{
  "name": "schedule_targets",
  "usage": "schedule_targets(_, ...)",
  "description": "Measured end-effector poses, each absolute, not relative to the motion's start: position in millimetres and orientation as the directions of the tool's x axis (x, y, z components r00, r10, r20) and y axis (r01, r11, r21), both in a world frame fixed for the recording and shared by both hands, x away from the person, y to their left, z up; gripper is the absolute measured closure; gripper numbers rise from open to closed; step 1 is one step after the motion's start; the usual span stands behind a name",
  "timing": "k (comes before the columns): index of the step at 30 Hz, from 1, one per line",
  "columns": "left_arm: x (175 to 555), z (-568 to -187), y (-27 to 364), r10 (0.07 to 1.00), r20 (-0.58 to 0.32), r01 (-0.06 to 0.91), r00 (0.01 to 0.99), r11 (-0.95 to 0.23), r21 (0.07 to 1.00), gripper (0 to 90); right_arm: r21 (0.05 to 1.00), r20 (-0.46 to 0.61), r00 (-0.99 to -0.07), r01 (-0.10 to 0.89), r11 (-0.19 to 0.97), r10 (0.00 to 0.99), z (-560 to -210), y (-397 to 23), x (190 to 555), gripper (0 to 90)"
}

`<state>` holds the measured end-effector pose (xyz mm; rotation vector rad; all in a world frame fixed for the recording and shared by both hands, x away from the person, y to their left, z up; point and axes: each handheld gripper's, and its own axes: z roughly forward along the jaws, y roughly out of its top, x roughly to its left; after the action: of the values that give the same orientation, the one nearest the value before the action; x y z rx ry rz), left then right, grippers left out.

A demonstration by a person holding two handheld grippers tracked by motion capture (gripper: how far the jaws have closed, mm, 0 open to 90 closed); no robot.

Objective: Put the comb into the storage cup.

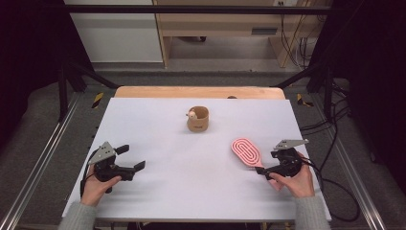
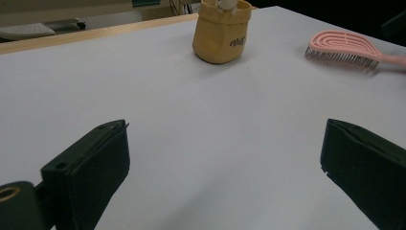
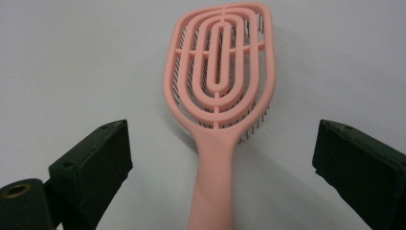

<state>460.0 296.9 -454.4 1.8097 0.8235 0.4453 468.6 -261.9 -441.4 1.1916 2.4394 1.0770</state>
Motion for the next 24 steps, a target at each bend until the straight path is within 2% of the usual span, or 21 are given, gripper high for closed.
schedule_targets(24, 460, -455, 297, 0.715, -0.079, 0.326, 0.695, -0.215, 0.921, 2.9, 0.625, 0.061, -0.673, 0.602, 0.497, 0.737, -457, -246, 474, 8.0)
